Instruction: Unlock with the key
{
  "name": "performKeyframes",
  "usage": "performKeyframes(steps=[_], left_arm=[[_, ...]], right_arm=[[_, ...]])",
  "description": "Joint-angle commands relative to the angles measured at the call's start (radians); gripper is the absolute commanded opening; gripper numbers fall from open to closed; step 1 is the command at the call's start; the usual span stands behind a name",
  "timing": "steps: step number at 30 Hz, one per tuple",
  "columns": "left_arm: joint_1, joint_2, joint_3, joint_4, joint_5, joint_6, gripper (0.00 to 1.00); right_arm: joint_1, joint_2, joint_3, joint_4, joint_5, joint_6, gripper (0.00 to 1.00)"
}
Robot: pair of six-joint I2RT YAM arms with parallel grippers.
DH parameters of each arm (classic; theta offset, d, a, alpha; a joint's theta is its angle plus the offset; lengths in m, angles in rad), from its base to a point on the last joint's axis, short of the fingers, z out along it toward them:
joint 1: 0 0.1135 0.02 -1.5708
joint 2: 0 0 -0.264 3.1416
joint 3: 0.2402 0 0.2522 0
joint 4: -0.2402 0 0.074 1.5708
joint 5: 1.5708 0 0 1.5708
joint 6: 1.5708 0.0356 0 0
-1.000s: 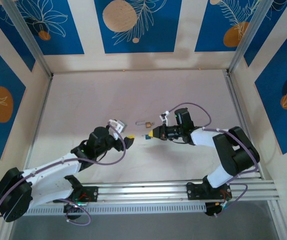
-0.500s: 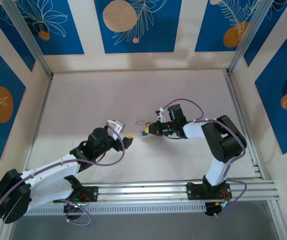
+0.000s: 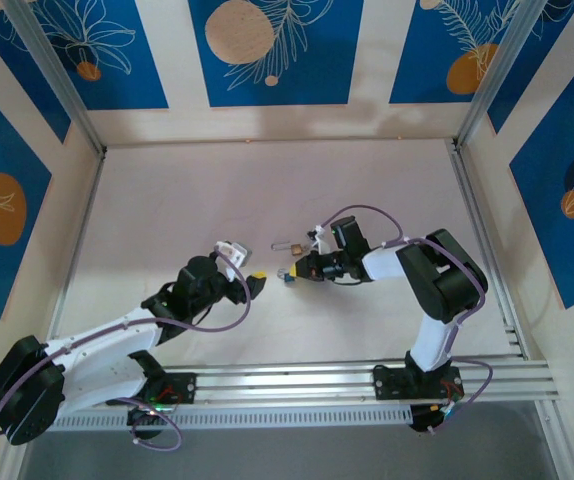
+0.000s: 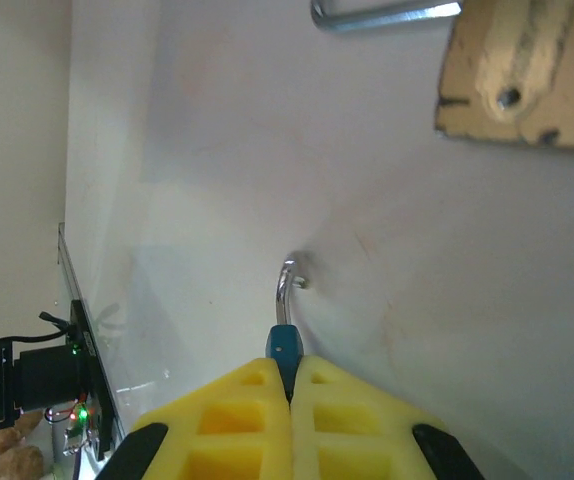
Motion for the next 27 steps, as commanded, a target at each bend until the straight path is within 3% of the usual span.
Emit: performKeyframes(steps=[1, 20, 27], left_arm=[[0.010, 0.002, -0.007, 0.032, 0.003, -0.003, 0.81], [0.009, -0.012, -0.026, 0.042, -0.002, 0.001, 0.82], [0.010, -0.007, -0.019, 0.034, -0.004, 0.001, 0.82]], right_arm=[[0.003, 0.009, -0.019, -0.019, -0.009, -0.028, 0.00], [-0.026, 0.044, 0.041, -0.127, 0.030, -0.083, 0.05], [-0.036, 0.055, 0.048, -0.137, 0.024, -0.088, 0.13]])
